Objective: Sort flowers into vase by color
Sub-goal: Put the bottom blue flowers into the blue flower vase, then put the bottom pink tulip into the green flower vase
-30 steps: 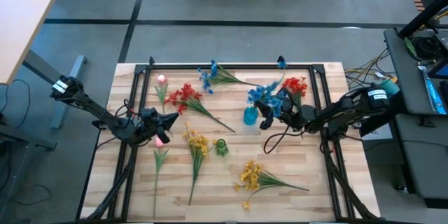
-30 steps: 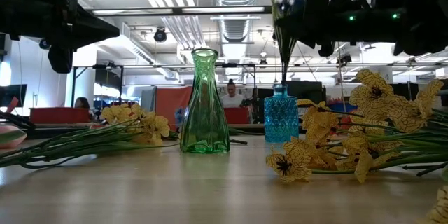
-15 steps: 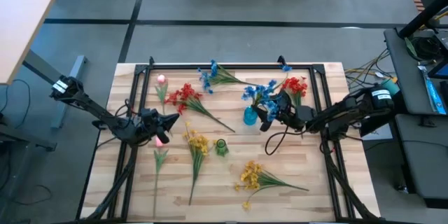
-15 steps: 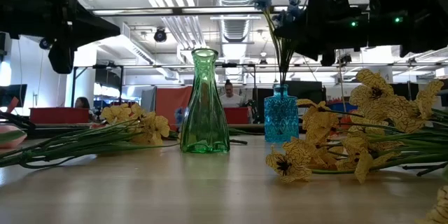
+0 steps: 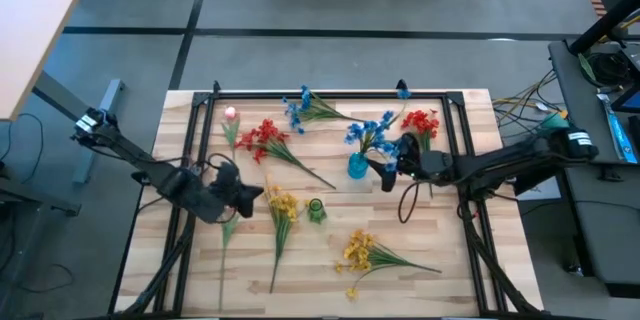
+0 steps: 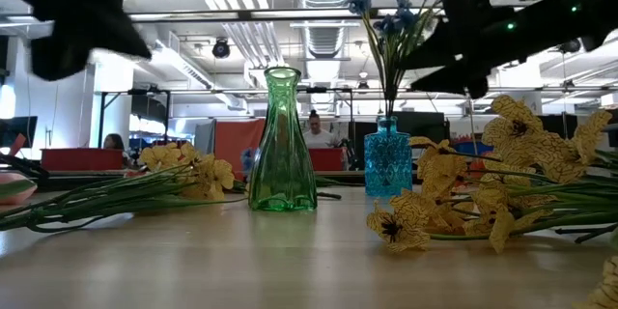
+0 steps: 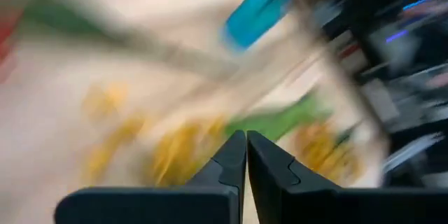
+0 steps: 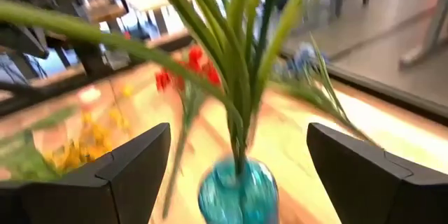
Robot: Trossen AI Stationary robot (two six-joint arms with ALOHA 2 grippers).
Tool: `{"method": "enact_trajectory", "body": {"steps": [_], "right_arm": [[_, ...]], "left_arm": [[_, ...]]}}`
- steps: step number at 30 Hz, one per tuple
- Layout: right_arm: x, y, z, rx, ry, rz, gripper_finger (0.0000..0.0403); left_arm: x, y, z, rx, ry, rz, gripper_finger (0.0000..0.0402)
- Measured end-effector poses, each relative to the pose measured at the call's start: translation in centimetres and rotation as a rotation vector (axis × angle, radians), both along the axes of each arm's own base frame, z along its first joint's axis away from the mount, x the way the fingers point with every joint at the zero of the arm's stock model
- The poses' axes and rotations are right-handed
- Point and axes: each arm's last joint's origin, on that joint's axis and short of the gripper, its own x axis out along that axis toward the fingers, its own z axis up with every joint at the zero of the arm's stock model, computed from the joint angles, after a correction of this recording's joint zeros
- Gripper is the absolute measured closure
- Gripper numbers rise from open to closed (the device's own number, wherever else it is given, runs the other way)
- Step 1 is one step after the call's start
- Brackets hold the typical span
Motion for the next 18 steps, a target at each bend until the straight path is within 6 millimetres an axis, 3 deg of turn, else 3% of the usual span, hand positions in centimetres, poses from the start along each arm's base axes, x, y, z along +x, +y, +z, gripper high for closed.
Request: {"method": "enact_trajectory", "body": {"steps": [4,9,18], "right_arm": [[-1.2,0.3,0.7,0.056,0.1,-0.007,0.0076],[-2.2,0.8,1.7,0.119,0.145,-0.008,0.0076],[-3.2,3.1,-0.3,0.379,0.268,0.048,0.0076]], "left_arm": [[0.3,-1.4,0.9,-0.187,0.266,-0.011,0.0402],[1.5,-3.9,1.3,-0.266,0.455,-0.044,0.0402],[3.2,-7.3,-0.1,-0.258,0.619,-0.031,0.0402]]}}
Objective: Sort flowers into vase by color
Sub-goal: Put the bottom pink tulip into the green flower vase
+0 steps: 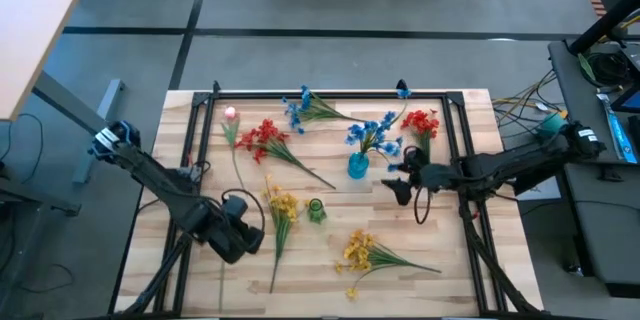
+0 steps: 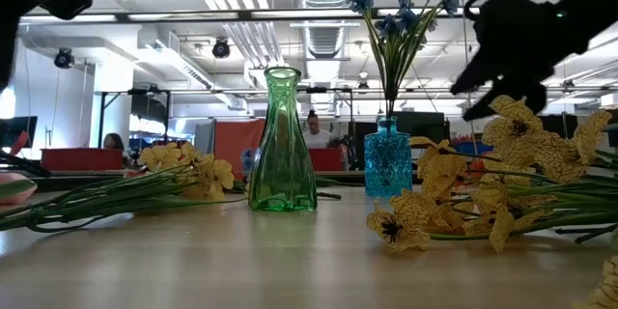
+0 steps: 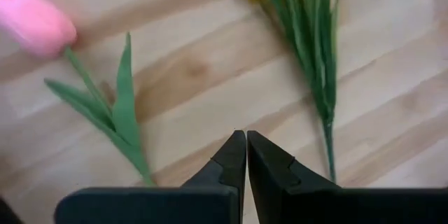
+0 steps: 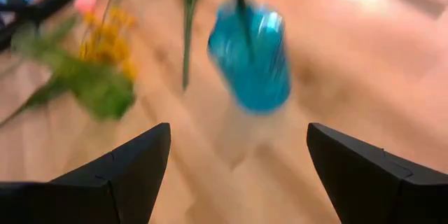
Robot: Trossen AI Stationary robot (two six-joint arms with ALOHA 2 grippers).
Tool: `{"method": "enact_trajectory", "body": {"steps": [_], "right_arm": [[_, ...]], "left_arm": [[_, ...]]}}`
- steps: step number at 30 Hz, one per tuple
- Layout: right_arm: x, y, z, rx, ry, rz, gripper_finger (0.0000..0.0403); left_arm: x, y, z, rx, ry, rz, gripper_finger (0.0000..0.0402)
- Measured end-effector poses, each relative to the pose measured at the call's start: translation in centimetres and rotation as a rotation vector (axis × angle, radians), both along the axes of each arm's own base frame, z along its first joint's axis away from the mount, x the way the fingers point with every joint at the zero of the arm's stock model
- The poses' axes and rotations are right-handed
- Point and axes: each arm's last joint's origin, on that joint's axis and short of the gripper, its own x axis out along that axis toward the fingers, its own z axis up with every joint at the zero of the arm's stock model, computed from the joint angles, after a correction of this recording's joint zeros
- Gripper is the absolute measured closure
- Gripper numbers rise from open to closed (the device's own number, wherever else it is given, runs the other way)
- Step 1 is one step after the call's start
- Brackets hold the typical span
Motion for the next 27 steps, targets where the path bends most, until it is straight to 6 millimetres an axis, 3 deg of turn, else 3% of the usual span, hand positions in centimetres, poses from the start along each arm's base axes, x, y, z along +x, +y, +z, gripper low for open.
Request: {"method": "enact_trajectory", "body": {"steps": [9,14,21,27], "right_arm": [[-0.4,3.9,-1.5,0.177,0.073,0.103,0.0078],[-0.9,5.4,-1.9,0.223,0.092,0.133,0.0078],[-0.9,6.5,-1.5,0.237,0.087,0.169,0.0078],[-0.8,6.8,-1.0,0.218,0.066,0.177,0.0078]], "left_arm": [[0.0,-1.3,-1.6,-0.035,0.121,0.019,0.0389],[-0.1,-2.1,-2.7,-0.013,0.17,0.026,0.0331],[-0.9,-1.9,-4.7,0.066,0.408,0.059,0.0225],[-1.0,-1.8,-6.9,0.05,0.428,0.046,0.0203]]}}
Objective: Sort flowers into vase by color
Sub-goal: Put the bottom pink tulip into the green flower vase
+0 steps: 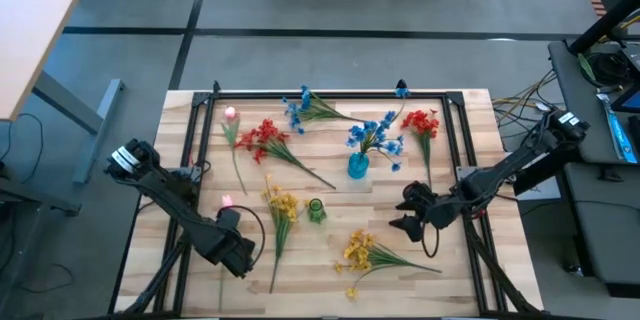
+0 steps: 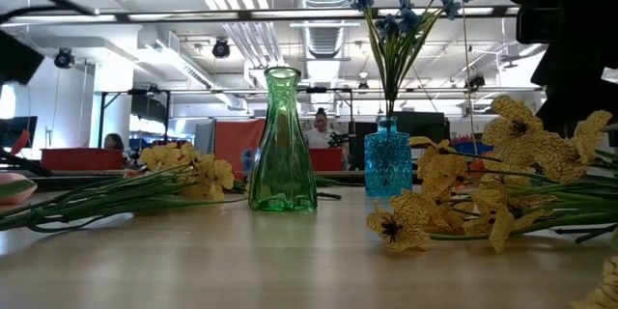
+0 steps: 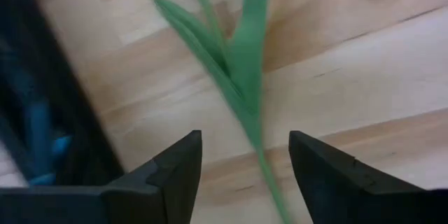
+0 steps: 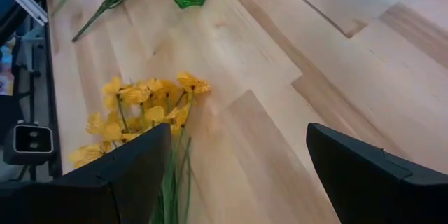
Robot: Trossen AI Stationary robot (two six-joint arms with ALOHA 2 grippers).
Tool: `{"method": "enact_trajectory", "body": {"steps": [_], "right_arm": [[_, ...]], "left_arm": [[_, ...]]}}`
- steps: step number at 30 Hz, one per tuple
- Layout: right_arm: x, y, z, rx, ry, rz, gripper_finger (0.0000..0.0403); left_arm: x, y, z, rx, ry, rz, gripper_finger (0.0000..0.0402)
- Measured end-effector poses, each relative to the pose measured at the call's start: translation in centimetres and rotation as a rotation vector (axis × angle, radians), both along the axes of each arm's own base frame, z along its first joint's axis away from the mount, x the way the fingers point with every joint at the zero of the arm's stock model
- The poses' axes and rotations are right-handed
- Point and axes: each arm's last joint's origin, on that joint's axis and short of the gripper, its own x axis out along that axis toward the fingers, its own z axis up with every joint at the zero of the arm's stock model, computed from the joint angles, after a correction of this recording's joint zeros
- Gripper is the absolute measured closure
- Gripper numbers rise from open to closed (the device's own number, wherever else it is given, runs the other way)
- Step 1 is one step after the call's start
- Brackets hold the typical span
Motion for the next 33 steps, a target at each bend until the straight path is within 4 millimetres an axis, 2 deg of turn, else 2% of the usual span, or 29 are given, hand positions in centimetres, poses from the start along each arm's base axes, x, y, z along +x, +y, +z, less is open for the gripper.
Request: {"method": "enact_trajectory", "body": {"steps": [4,9,12,17,23,26,30,33], "right_arm": [[0.1,0.1,0.2,-0.011,-0.006,0.012,0.0078],[0.1,0.1,0.3,-0.013,-0.008,0.015,0.0078],[0.1,0.1,0.3,-0.015,-0.008,0.017,0.0078],[0.1,0.0,0.3,-0.026,-0.013,0.01,0.0078],[0.2,0.0,0.3,-0.04,-0.018,0.008,0.0078],[0.2,0.0,0.3,-0.041,-0.018,0.009,0.0078],[0.2,0.0,0.3,-0.049,-0.022,0.003,0.0078],[0.2,-0.1,0.4,-0.06,-0.028,-0.007,0.0078]], "left_arm": [[-0.7,0.5,-1.7,-0.007,-0.013,0.038,0.0215],[-0.9,0.7,-2.2,-0.011,-0.036,0.055,0.0248],[-0.8,0.7,-2.2,-0.007,-0.049,0.059,0.0288],[-0.7,0.6,-2.3,-0.009,-0.065,0.066,0.0382],[-0.5,0.6,-1.9,0.016,-0.082,0.046,0.0398],[-0.7,1.0,-0.6,0.108,-0.08,0.017,0.04],[-0.4,1.1,3.5,0.197,-0.178,-0.034,0.04],[0.2,1.0,7.4,0.266,-0.426,-0.104,0.0401]]}}
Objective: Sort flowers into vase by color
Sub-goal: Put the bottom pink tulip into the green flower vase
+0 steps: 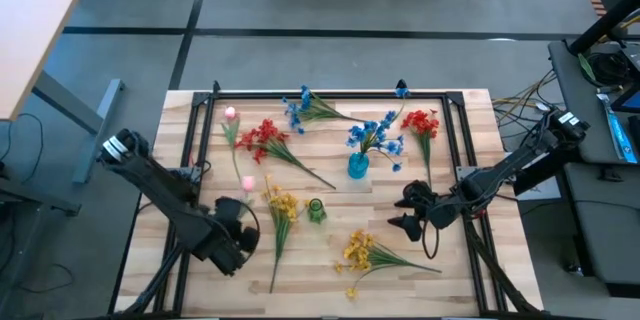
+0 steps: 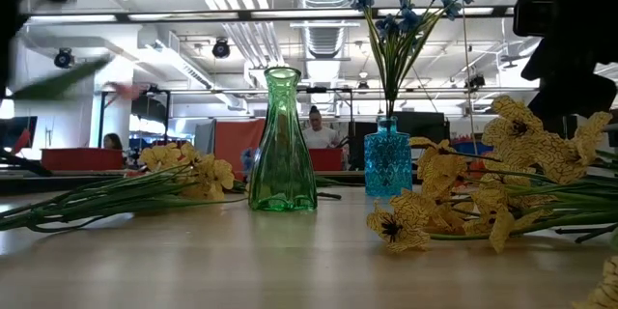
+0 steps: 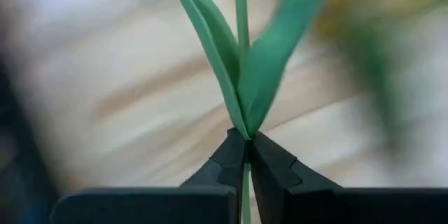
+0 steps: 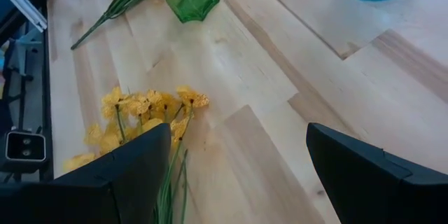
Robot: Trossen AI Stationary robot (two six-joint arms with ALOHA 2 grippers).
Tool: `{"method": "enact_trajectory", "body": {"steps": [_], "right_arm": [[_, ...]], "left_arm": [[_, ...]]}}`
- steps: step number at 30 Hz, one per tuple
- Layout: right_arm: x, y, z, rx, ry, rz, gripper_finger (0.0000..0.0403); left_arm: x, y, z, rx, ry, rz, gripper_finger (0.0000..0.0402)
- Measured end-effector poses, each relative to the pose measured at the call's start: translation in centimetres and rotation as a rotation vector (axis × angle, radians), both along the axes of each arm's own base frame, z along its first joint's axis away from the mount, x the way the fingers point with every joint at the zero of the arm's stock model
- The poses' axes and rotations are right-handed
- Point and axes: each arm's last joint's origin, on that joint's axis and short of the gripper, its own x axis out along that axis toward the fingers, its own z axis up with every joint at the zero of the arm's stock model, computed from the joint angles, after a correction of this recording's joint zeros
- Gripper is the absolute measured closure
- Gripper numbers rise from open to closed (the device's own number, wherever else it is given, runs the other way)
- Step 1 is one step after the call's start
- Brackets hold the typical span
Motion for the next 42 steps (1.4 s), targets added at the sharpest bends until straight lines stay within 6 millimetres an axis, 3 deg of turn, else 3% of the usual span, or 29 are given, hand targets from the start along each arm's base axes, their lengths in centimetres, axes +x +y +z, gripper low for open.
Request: {"method": "enact_trajectory", "body": {"steps": [5,8,14,17,20,24,30,33,42], "right_arm": [[0.0,0.0,0.0,-0.015,-0.004,0.0,0.0078],[0.0,-0.1,0.0,-0.031,-0.011,-0.007,0.0078],[0.1,-0.1,0.1,-0.043,-0.021,-0.017,0.0078],[0.1,-0.1,0.1,-0.051,-0.027,-0.027,0.0078],[0.1,-0.2,0.1,-0.059,-0.033,-0.037,0.0078],[0.1,-0.2,0.1,-0.059,-0.035,-0.041,0.0078],[0.1,-0.2,0.1,-0.051,-0.036,-0.048,0.0078],[0.1,-0.2,0.1,-0.048,-0.036,-0.05,0.0078],[0.1,-0.2,0.2,-0.046,-0.043,-0.051,0.0078]], "left_arm": [[0.8,0.1,6.3,0.338,-0.465,-0.247,0.0401],[1.4,0.1,9.4,0.551,-0.596,-0.348,0.0401],[3.9,0.3,13.3,0.754,-0.709,-0.511,0.0401],[5.6,0.5,14.1,0.802,-0.912,-0.708,0.0402],[6.6,1.9,13.7,0.873,-1.053,-0.77,0.0402],[7.7,4.8,10.7,0.935,-1.05,-0.718,0.0401],[8.1,8.3,6.9,0.819,-1.216,-0.653,0.0401],[7.9,8.6,5.6,0.783,-1.193,-0.653,0.0401],[7.7,8.9,4.3,0.813,-1.1,-0.623,0.0401]]}}
